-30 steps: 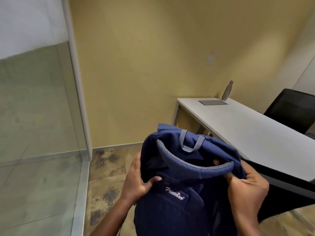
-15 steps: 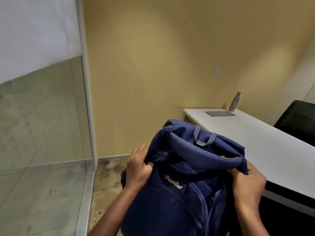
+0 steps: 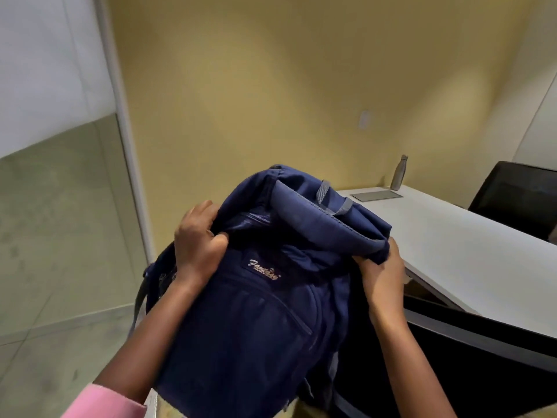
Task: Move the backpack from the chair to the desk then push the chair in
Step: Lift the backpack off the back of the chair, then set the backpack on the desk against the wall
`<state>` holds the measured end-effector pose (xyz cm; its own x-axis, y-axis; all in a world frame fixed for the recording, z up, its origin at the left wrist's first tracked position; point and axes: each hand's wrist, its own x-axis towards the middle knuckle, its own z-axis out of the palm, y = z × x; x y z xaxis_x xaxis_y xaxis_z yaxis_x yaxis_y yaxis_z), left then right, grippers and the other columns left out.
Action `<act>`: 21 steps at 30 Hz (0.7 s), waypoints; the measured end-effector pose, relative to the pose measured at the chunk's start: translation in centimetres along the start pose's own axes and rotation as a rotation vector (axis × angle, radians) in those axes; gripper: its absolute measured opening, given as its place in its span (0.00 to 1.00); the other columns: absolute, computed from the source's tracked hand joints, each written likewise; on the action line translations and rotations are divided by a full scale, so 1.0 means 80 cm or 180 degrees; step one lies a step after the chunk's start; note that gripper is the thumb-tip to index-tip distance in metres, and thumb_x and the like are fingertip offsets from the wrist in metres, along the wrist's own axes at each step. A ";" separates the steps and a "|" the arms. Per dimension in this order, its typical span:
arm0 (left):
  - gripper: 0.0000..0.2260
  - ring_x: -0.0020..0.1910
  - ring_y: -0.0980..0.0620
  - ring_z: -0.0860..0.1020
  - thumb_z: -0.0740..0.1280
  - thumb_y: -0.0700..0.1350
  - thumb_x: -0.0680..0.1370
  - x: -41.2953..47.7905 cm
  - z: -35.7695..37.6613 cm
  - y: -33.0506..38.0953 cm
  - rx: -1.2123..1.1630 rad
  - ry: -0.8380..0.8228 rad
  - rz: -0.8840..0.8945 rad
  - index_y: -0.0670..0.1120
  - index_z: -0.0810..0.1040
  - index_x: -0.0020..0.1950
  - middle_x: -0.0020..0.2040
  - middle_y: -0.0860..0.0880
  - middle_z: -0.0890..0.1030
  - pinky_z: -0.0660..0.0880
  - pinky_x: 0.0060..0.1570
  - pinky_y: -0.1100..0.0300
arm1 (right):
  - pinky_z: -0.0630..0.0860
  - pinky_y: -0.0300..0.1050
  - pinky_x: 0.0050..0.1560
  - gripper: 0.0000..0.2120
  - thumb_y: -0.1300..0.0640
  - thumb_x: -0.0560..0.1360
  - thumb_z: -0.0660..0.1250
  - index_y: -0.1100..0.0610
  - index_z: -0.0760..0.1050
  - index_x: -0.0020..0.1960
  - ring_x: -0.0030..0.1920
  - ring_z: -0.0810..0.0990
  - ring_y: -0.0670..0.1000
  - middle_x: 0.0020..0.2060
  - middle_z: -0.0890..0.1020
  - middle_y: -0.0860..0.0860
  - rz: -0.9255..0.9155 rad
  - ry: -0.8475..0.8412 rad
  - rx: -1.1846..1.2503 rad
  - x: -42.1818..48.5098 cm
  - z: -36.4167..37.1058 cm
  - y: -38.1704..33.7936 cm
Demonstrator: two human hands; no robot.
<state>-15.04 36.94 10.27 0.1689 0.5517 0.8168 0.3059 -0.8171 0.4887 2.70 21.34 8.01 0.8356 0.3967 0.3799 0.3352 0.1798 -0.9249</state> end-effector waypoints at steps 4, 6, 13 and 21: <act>0.11 0.34 0.46 0.67 0.57 0.34 0.59 0.024 0.004 -0.008 0.0148 -0.0013 0.0069 0.35 0.75 0.36 0.33 0.44 0.69 0.62 0.33 0.55 | 0.74 0.57 0.60 0.21 0.64 0.71 0.65 0.54 0.68 0.63 0.55 0.78 0.55 0.53 0.79 0.51 0.0131 -0.0050 0.0043 0.021 0.018 0.010; 0.11 0.34 0.46 0.67 0.57 0.34 0.59 0.035 0.009 -0.015 0.0176 0.0034 0.0036 0.35 0.75 0.37 0.33 0.42 0.70 0.62 0.34 0.55 | 0.74 0.56 0.59 0.23 0.62 0.71 0.67 0.54 0.67 0.64 0.56 0.78 0.55 0.54 0.78 0.53 0.0215 -0.0103 0.0125 0.035 0.026 0.016; 0.10 0.30 0.45 0.66 0.56 0.34 0.59 0.078 0.043 -0.055 0.0211 0.0252 -0.0104 0.35 0.74 0.36 0.32 0.43 0.69 0.62 0.32 0.55 | 0.70 0.53 0.64 0.50 0.43 0.54 0.79 0.51 0.60 0.70 0.63 0.73 0.51 0.65 0.72 0.50 0.0508 -0.0520 -0.0047 0.055 0.075 0.073; 0.10 0.28 0.43 0.67 0.56 0.34 0.59 0.116 0.104 -0.110 0.0464 0.0296 -0.0194 0.33 0.73 0.35 0.31 0.37 0.70 0.66 0.29 0.49 | 0.77 0.53 0.53 0.33 0.61 0.56 0.80 0.61 0.71 0.58 0.51 0.80 0.56 0.53 0.81 0.56 0.1269 -0.0359 0.0626 0.119 0.149 0.145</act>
<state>-8.34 50.69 10.97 0.0606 0.5760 0.8152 0.4467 -0.7460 0.4939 9.39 37.92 1.10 0.8264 0.5631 0.0046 -0.1010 0.1563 -0.9825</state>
